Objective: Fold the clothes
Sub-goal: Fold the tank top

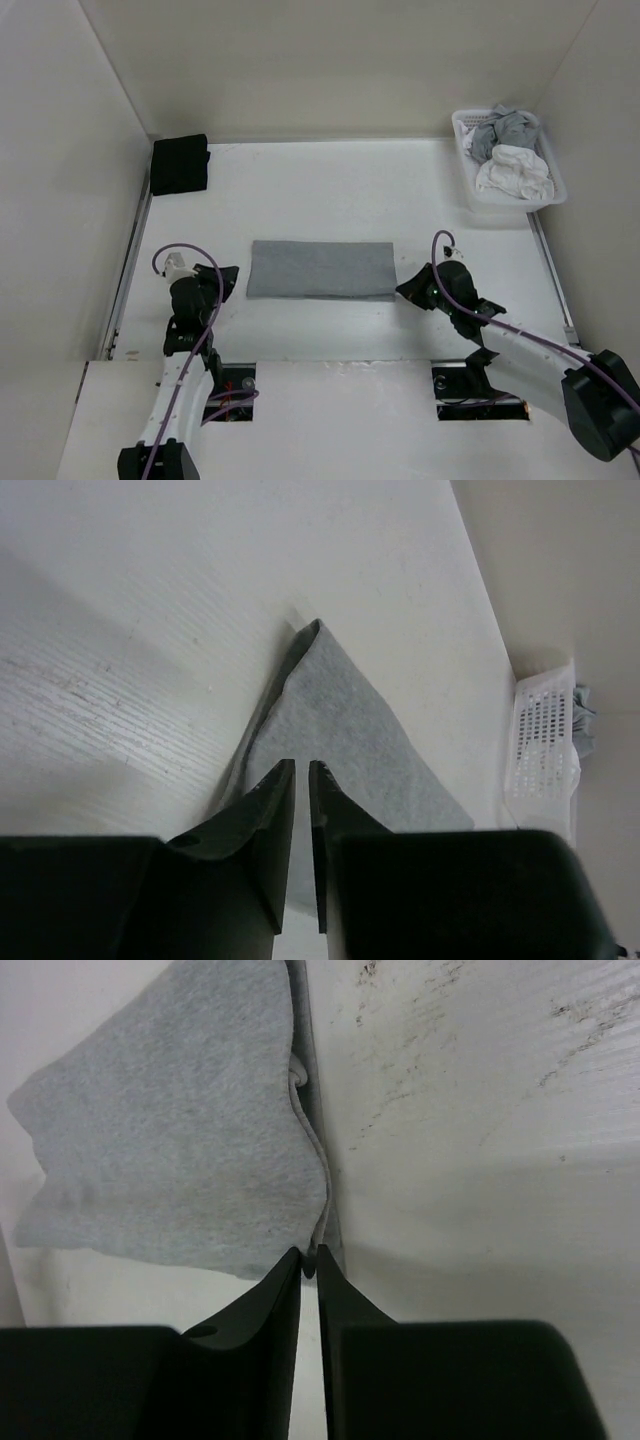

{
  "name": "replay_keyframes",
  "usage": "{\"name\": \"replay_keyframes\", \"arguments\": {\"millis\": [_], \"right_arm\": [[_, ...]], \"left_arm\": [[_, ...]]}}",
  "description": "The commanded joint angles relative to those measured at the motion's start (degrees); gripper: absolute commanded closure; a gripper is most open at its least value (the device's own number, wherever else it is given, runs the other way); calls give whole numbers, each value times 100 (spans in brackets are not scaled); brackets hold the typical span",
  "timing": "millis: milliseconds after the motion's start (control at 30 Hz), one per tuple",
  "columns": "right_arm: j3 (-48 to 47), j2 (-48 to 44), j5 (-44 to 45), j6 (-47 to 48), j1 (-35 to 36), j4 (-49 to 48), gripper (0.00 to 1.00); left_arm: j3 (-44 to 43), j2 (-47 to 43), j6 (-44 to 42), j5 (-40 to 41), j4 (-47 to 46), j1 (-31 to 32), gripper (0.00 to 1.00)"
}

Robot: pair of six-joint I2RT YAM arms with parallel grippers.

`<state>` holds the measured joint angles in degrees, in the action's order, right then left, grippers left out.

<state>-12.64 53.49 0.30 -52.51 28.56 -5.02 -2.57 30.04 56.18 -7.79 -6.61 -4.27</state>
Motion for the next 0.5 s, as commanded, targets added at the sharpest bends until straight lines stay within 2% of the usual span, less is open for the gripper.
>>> {"name": "replay_keyframes", "arguments": {"millis": [0, 33, 100, 200, 333, 467], "right_arm": [[-63, -50, 181, -58, 31, -87, 76], [-98, -24, 173, -40, 31, -105, 67], [-203, 47, 94, 135, -30, -210, 57], [-396, 301, -55, 416, -118, -534, 46], [-634, 1126, -573, 540, -583, -965, 47], [-687, 1978, -1162, 277, -742, -1703, 59]], "left_arm": [[195, -69, -107, -144, -86, -87, 86], [178, -25, -151, -144, -103, -96, 81], [82, -16, -221, -91, -112, -122, 73], [-173, 54, -248, 110, -235, -87, 72], [-533, 545, -213, 313, -744, 316, 72], [-798, 1134, -187, 480, -1271, 922, 73]]}}
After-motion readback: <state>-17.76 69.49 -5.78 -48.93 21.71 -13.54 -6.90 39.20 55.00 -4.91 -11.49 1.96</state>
